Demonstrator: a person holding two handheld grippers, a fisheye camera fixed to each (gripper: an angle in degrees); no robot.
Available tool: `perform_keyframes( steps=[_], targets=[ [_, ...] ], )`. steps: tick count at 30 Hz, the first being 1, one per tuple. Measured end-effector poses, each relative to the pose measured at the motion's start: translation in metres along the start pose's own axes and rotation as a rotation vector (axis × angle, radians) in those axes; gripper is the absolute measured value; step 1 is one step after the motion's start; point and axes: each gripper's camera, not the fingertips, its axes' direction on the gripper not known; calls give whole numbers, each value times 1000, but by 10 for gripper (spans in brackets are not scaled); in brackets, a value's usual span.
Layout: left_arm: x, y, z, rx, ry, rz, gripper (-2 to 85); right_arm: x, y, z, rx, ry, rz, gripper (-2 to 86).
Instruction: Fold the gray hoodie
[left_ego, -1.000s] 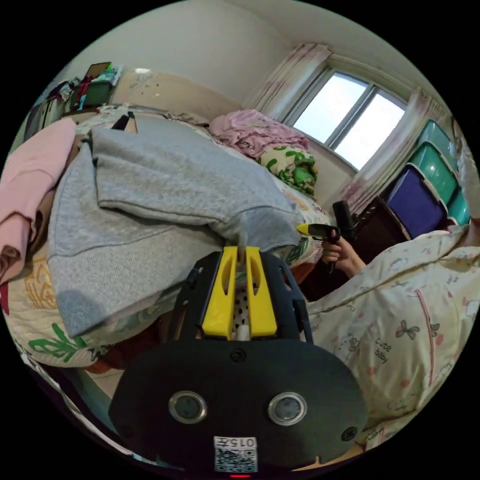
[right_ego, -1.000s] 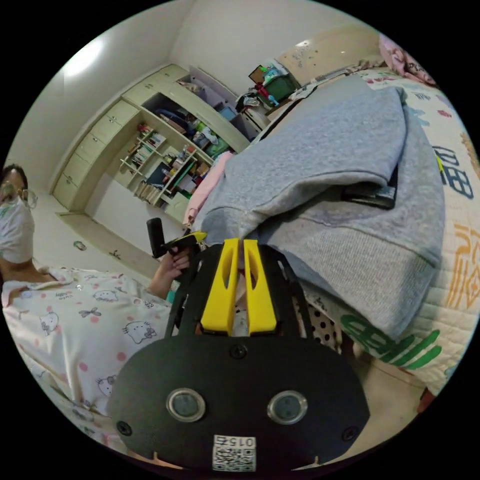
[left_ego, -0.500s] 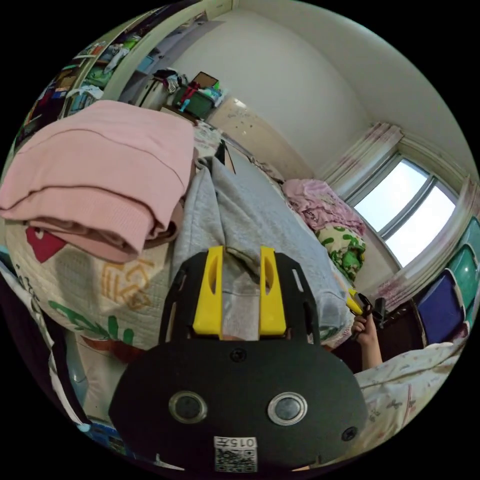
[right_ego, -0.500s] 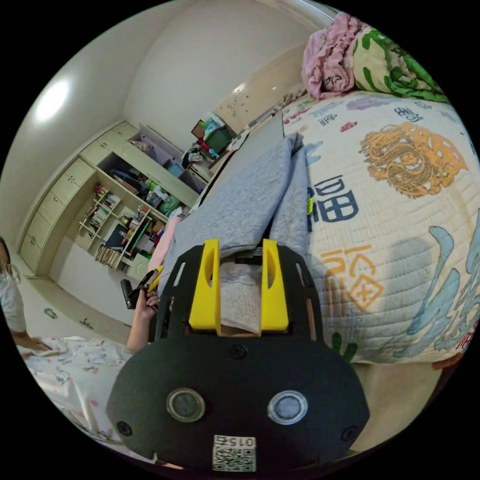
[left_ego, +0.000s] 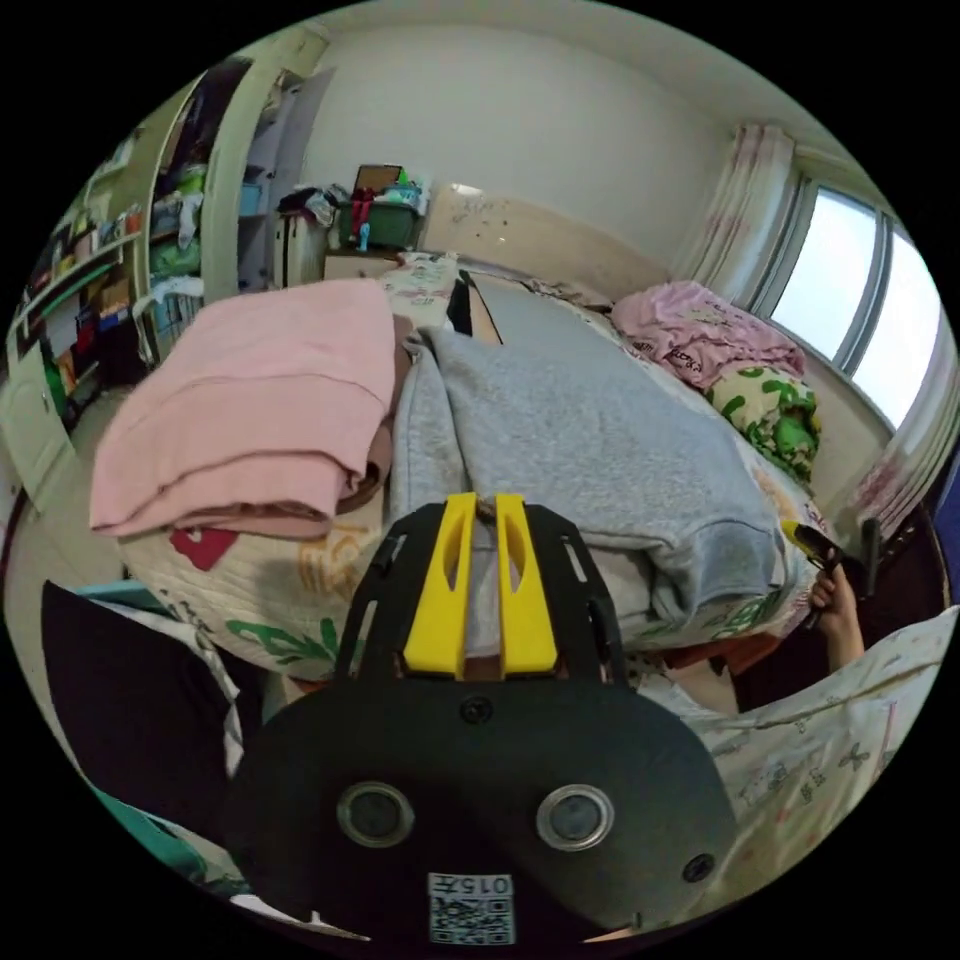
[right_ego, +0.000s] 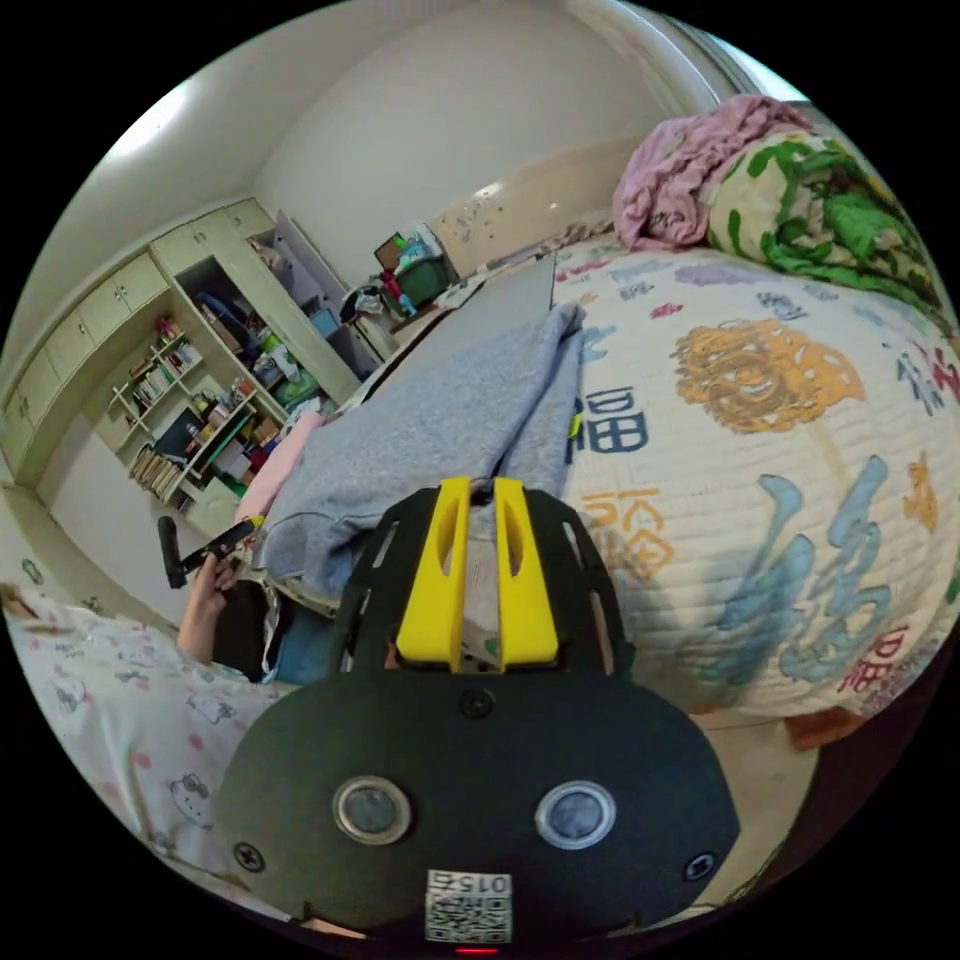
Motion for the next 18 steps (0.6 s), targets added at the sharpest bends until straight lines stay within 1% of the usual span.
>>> perform_keyframes(
  steps=[2, 4, 6, 7, 9, 10, 11, 12, 13, 14, 15, 16, 18],
  targets=[
    [31, -40, -18, 96, -53, 91, 51, 8, 18, -15, 11, 43, 9, 108],
    [72, -93, -14, 137, 0, 211, 65, 14, 30, -11, -29, 57, 17, 116],
    [142, -172, 23, 117, 190, 377, 75, 18, 42, 2, -79, 48, 17, 125],
    [164, -192, 36, 104, 236, 413, 77, 22, 50, 11, -98, 30, 28, 128],
    [260, -262, 94, 83, 392, 550, 88, 29, 61, 26, -115, -22, 59, 131],
    [285, -278, 110, 77, 417, 580, 92, 33, 67, 36, -129, -63, 77, 131],
    [337, -308, 143, 60, 472, 633, 100, 35, 73, 44, -141, -93, 86, 131],
    [388, -337, 179, 23, 528, 670, 108, 35, 75, 48, -144, -95, 89, 130],
    [413, -350, 198, 0, 558, 684, 112, 34, 80, 54, -144, -76, 84, 128],
    [461, -374, 236, -50, 599, 703, 119, 35, 82, 59, -150, -43, 79, 118],
    [504, -395, 275, -96, 608, 687, 123, 36, 83, 61, -157, -27, 82, 114],
    [524, -404, 293, -113, 607, 676, 125, 42, 84, 64, -170, -15, 94, 98],
    [601, -427, 361, -192, 585, 678, 126, 51, 87, 67, -188, -39, 107, 80]
  ],
)
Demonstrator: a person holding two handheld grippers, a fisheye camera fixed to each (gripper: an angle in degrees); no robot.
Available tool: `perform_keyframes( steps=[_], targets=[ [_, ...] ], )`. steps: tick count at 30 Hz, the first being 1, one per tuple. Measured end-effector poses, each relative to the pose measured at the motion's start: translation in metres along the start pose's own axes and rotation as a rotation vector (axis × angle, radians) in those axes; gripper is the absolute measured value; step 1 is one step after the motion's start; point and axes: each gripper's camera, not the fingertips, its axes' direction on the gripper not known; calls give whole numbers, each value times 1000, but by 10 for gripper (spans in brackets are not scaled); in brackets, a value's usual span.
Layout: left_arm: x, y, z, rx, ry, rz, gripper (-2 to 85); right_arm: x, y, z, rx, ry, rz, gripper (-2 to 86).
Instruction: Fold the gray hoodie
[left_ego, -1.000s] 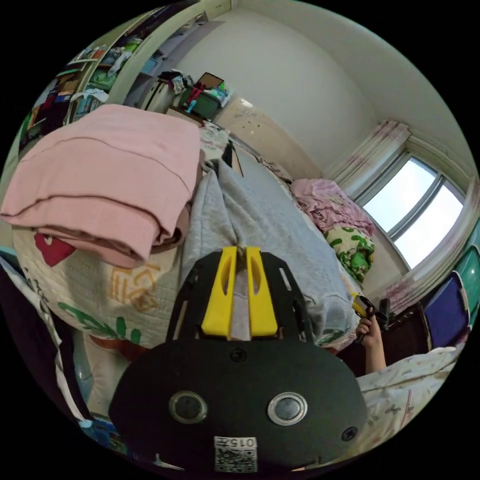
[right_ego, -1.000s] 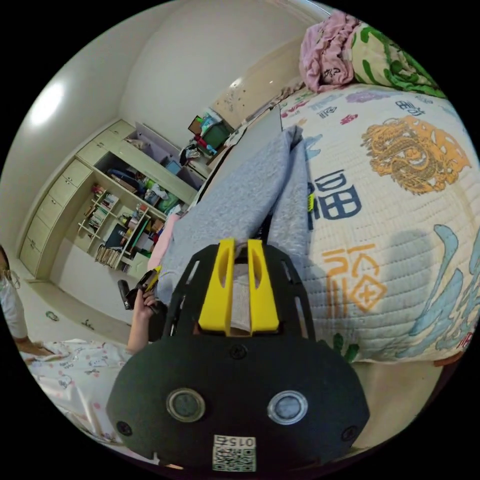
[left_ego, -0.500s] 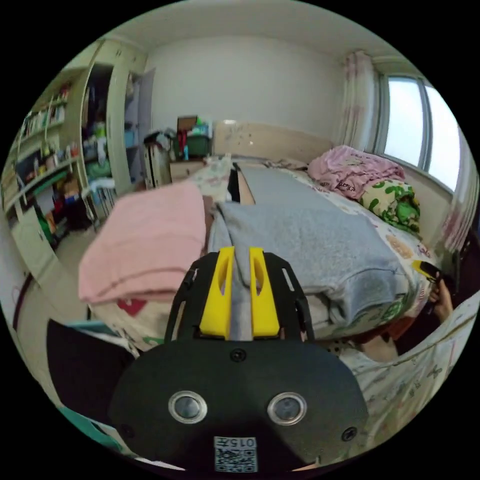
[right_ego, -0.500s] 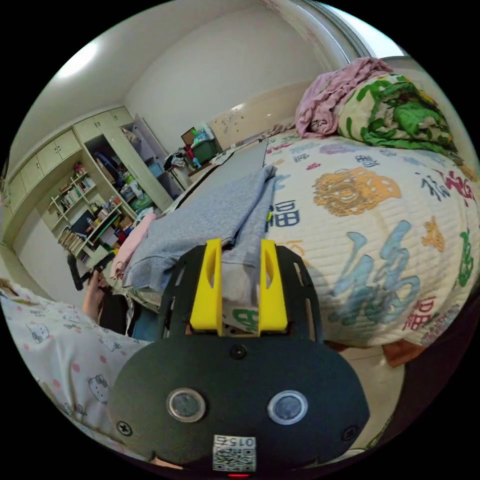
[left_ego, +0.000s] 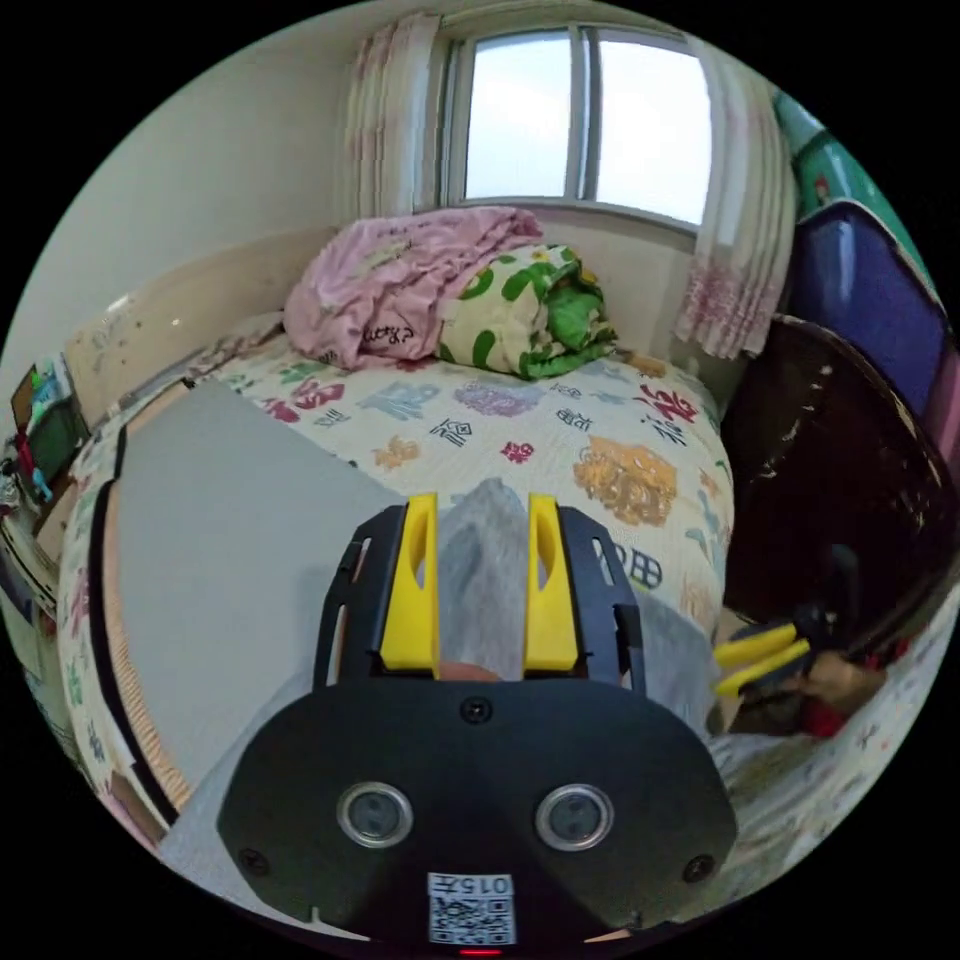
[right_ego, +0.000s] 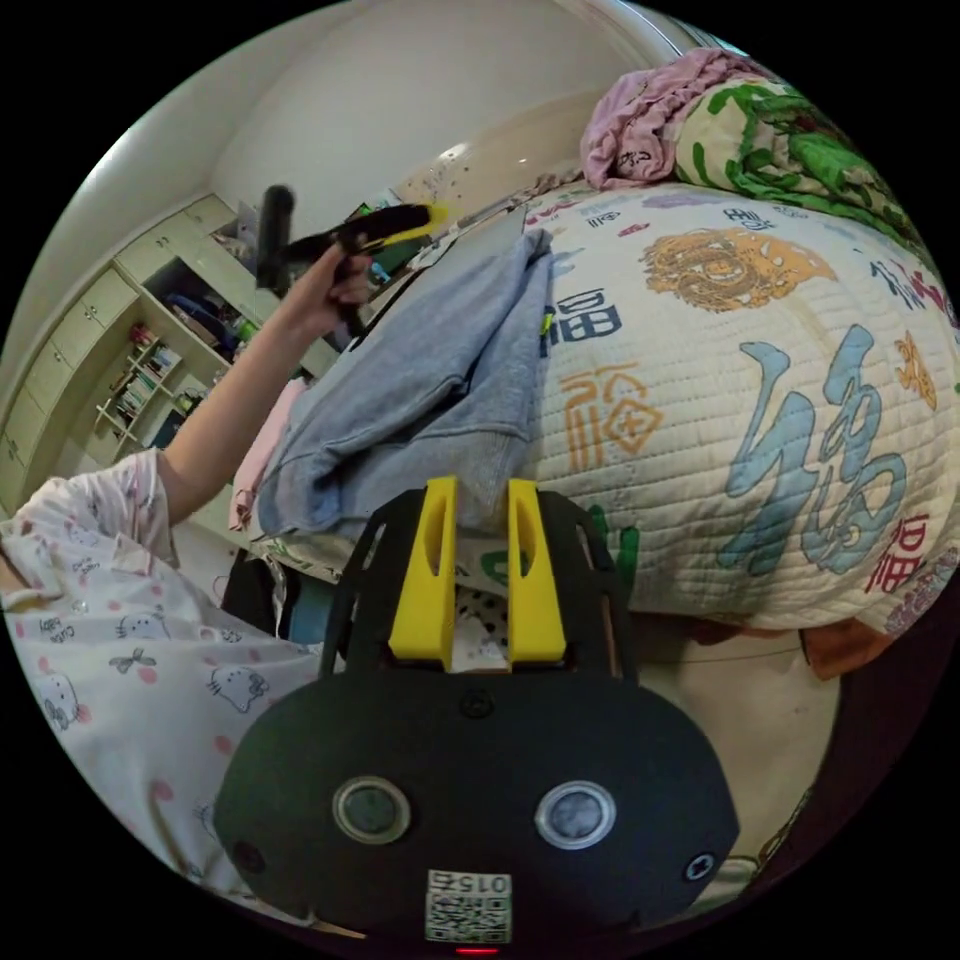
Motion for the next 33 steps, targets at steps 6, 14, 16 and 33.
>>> perform_keyframes(
  steps=[6, 14, 16, 33],
  targets=[
    [-15, -63, 144, -333, -32, 8, 83, 22, 28, 2, 51, -16, -10, 42],
    [-35, -84, 81, -58, -71, -54, 28, 60, 57, -64, 268, 30, -70, 29],
    [-43, -92, 51, 59, -38, -106, 25, 58, 59, -90, 320, 113, -127, 29],
    [-241, 354, -165, 367, -25, -458, 19, -39, 98, 1, -111, -627, -720, 28]
  ],
)
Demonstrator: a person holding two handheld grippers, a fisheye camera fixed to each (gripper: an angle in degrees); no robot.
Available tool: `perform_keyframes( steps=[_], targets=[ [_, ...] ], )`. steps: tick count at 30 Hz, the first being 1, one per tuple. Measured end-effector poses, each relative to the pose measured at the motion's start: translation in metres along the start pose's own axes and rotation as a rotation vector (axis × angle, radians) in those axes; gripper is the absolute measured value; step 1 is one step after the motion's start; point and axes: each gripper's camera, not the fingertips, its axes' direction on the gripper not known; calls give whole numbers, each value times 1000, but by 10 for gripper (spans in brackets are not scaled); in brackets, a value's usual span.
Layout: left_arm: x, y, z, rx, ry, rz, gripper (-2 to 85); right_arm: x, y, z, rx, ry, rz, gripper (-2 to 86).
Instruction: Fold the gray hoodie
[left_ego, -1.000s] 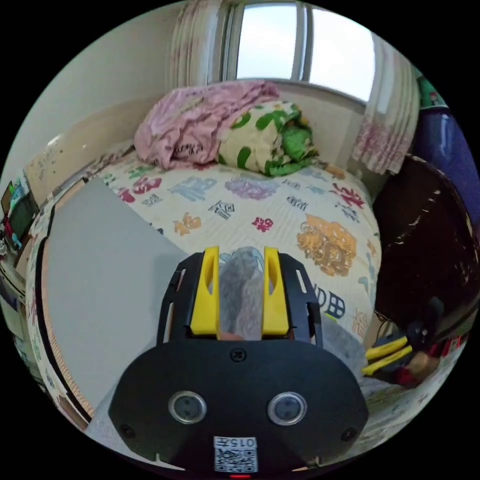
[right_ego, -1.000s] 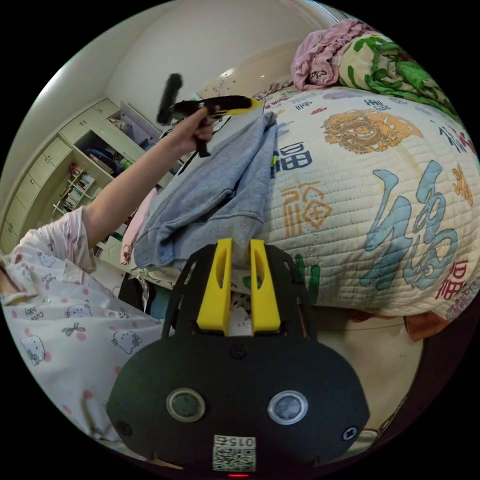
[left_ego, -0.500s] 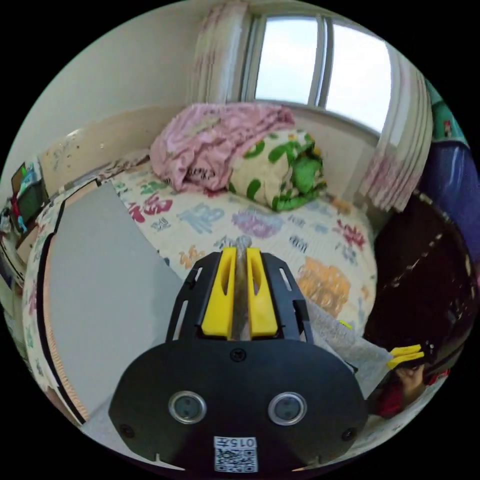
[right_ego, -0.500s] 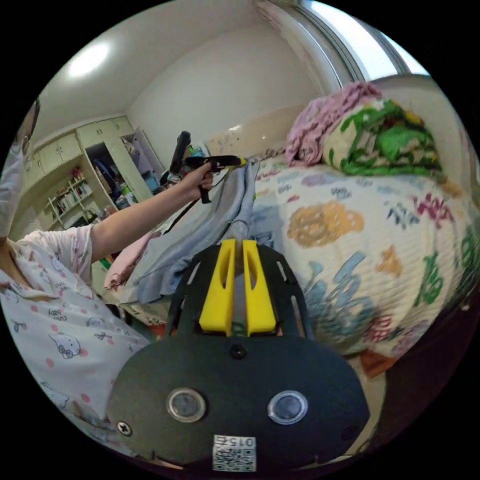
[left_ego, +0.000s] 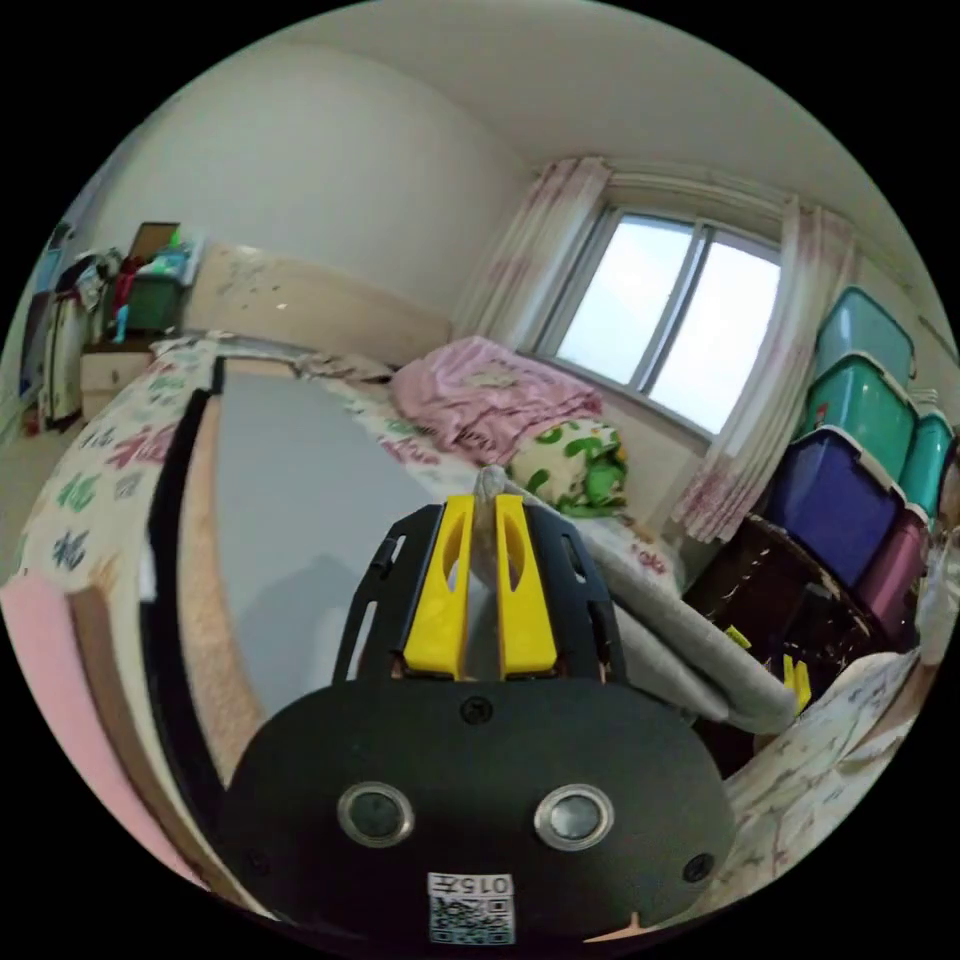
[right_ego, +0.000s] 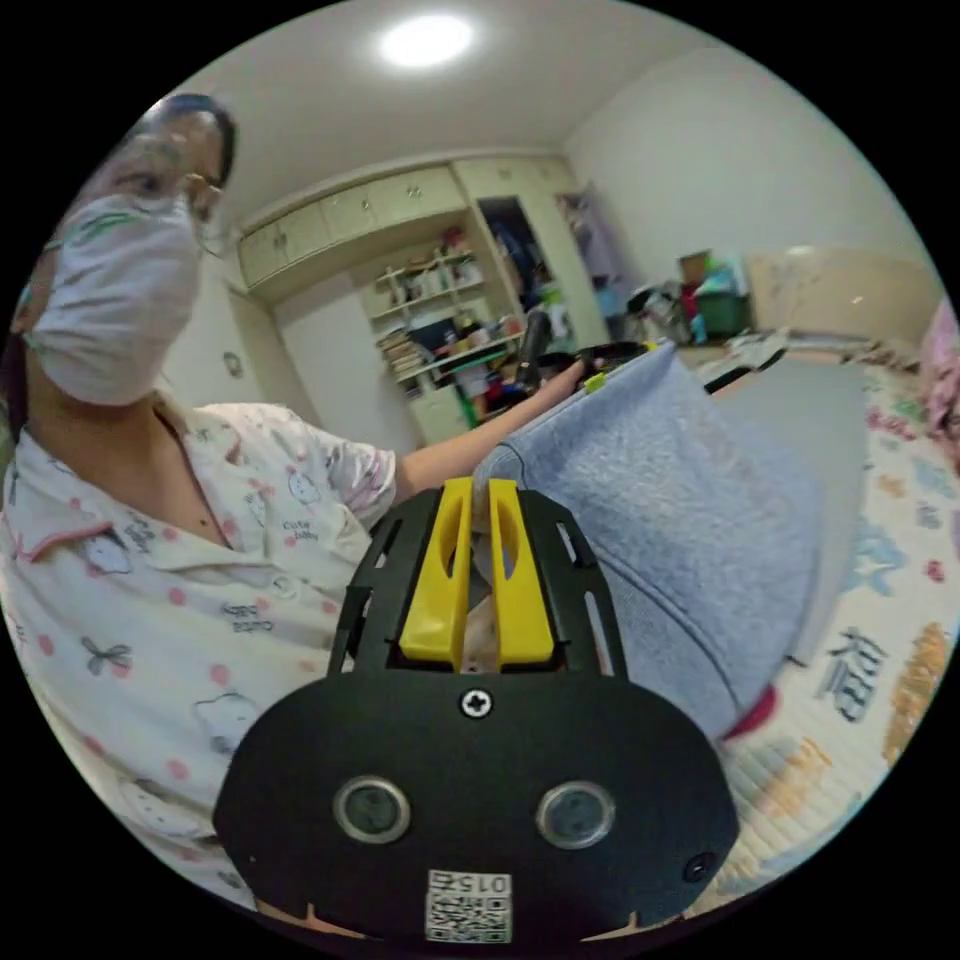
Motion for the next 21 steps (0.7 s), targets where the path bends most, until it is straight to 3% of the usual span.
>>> perform_keyframes(
  steps=[4, 8, 11, 13, 17, 19, 21],
  targets=[
    [-54, 80, 11, -95, -122, -83, 23, 17, 22, 87, -239, 2, 45, 21],
    [-71, 125, 0, -67, -130, -137, 23, 15, 34, 101, -289, 79, 56, 14],
    [-86, 168, -33, 103, -283, -325, 29, 22, 36, 95, -258, 66, 88, 12],
    [-89, 188, -43, 185, -182, -349, 50, 27, 37, 97, -251, 60, 99, 11],
    [-74, 188, 22, -24, 84, -304, 117, 36, 26, 115, -287, 68, 80, 9],
    [-58, 186, 44, -78, 49, -245, 97, 37, 19, 125, -321, 89, 50, 8],
    [-50, 187, 67, -165, -118, -215, 13, 42, 16, 134, -344, 120, 42, 7]
  ],
)
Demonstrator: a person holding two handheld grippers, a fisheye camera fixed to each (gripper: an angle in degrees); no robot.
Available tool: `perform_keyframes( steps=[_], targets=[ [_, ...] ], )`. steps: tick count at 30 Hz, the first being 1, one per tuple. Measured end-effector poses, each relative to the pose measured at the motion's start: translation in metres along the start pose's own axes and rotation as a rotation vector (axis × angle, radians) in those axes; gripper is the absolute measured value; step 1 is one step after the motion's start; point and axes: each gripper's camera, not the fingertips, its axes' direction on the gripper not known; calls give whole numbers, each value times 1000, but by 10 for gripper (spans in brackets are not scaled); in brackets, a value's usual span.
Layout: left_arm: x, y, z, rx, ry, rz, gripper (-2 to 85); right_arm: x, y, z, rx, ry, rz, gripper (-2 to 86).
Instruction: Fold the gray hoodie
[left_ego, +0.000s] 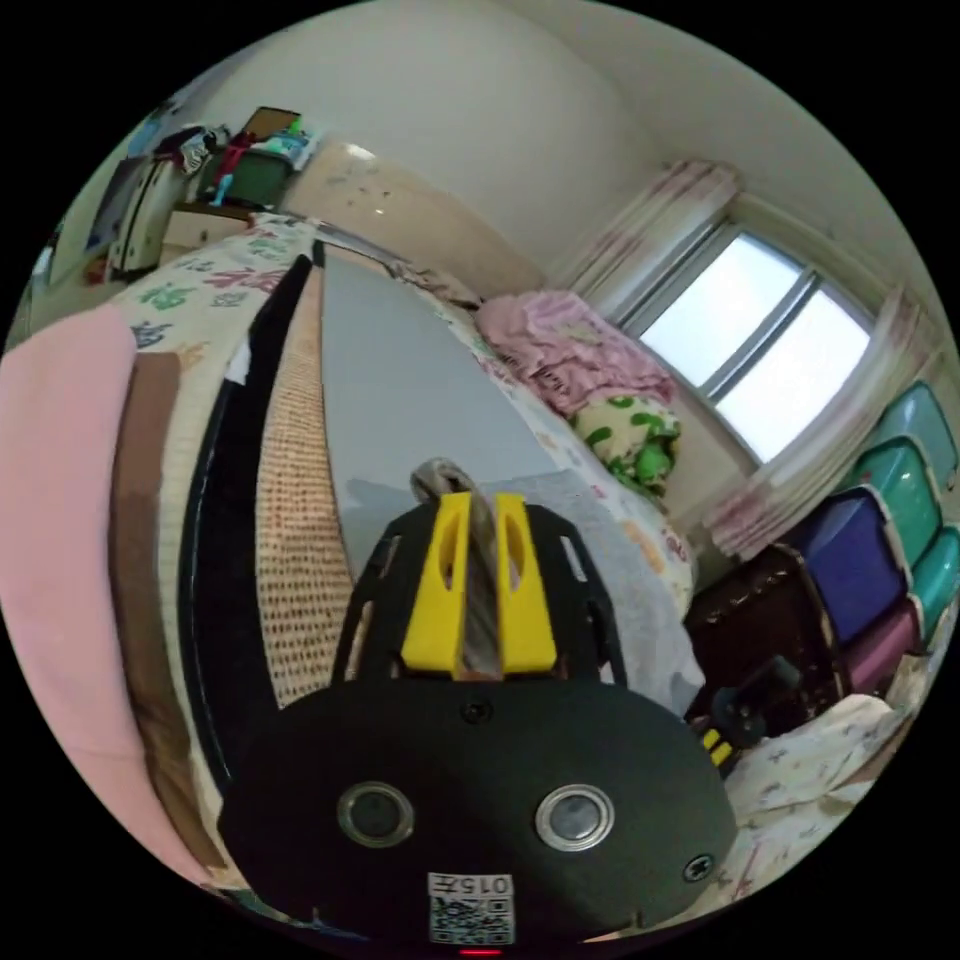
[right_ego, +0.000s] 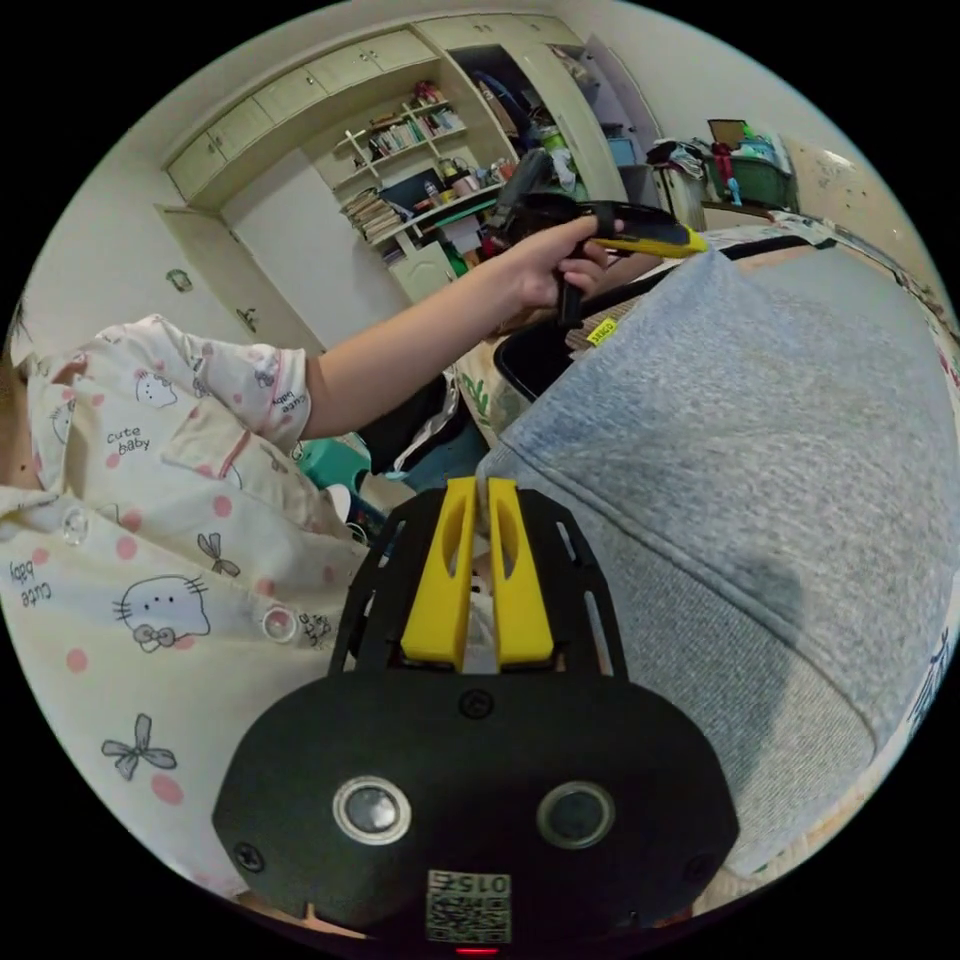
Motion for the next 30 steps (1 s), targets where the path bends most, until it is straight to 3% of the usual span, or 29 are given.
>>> perform_keyframes(
  steps=[3, 12, 15, 19, 21, 23, 30],
  targets=[
    [5, 13, 31, -94, -170, 63, 0, 14, -5, 25, -38, 23, 37, 6],
    [21, 50, 79, -129, -237, 102, 0, 73, -51, 78, -136, 64, 75, 19],
    [14, 63, 74, -91, -151, 47, 11, 80, -68, 42, -102, 2, 13, 48],
    [-6, 83, 58, -36, 76, -33, 51, 112, -84, -82, 239, -189, -20, 107],
    [-11, 97, 61, -56, 165, -62, 98, 146, -87, -132, 414, -127, 53, 119],
    [-8, 107, 64, -58, 167, -53, 115, 201, -98, -169, 521, 90, 183, 124],
    [-14, 157, 56, -41, 96, -123, 158, 373, -178, -140, 299, 227, 517, 167]
  ],
)
